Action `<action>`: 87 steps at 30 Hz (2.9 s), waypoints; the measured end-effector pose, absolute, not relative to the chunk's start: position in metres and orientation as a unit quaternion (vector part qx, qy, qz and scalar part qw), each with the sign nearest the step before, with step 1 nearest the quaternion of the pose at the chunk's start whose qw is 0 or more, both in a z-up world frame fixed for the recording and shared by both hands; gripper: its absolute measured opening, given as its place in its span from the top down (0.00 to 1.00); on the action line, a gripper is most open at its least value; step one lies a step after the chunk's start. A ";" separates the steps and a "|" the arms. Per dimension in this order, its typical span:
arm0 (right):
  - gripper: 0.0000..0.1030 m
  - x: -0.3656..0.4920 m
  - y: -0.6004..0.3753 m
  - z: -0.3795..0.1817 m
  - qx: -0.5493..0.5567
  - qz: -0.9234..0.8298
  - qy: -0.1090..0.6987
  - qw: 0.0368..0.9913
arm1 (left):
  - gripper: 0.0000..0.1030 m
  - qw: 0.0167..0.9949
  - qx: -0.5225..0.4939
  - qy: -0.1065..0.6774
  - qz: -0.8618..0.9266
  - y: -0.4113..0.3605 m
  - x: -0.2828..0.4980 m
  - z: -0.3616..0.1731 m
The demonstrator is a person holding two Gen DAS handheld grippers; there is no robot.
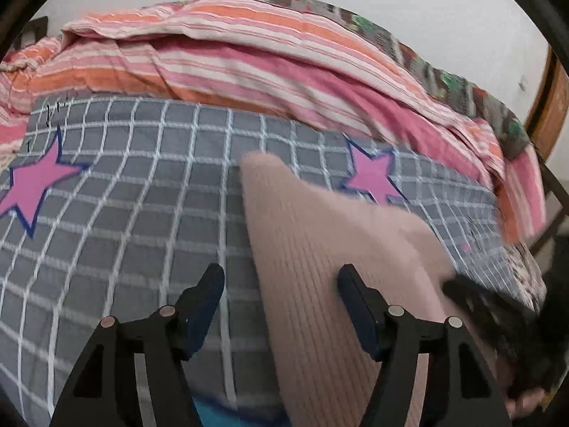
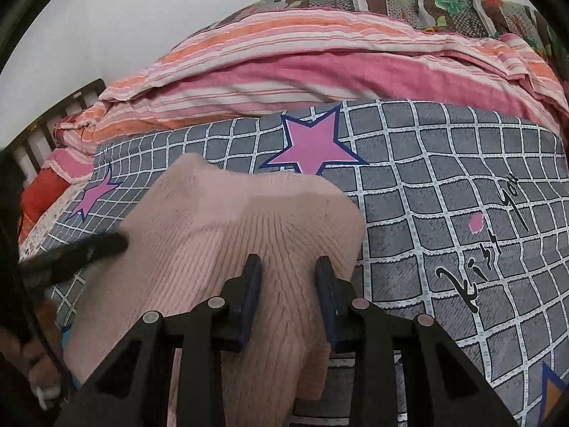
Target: Fold small clothes
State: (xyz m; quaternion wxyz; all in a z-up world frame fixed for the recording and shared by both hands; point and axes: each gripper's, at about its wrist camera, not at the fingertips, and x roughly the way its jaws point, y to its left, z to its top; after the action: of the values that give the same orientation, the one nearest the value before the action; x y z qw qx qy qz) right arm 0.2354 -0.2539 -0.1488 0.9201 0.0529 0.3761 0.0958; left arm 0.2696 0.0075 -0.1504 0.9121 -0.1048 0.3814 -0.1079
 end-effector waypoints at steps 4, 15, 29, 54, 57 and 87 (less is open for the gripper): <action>0.70 0.233 -0.252 -0.149 0.054 0.097 0.369 0.923 | 0.60 0.913 -0.094 0.390 -0.078 0.009 0.306 -0.153; 0.70 0.233 -0.254 -0.149 0.063 0.106 0.367 0.922 | 0.62 0.916 -0.054 0.393 -0.066 -0.004 0.331 -0.171; 0.69 0.231 -0.252 -0.151 0.056 0.103 0.357 0.927 | 0.61 0.921 -0.030 0.384 -0.058 -0.012 0.310 -0.167; 0.65 0.208 -0.270 -0.139 0.062 0.104 0.347 0.930 | 0.46 0.920 -0.057 0.357 -0.154 -0.029 0.171 -0.147; 0.65 0.192 -0.278 -0.132 0.067 0.113 0.337 0.932 | 0.44 0.921 -0.052 0.349 -0.163 -0.035 0.154 -0.150; 0.81 0.152 -0.280 -0.141 0.077 0.148 0.341 0.925 | 0.25 0.927 -0.034 0.325 -0.181 -0.051 0.129 -0.151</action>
State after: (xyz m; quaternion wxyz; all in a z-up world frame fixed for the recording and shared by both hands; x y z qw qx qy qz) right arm 0.1518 -0.2803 -0.1406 0.9251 0.0772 0.3412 0.1477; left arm 0.1288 -0.0514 -0.1512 0.9275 -0.0340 0.3252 -0.1813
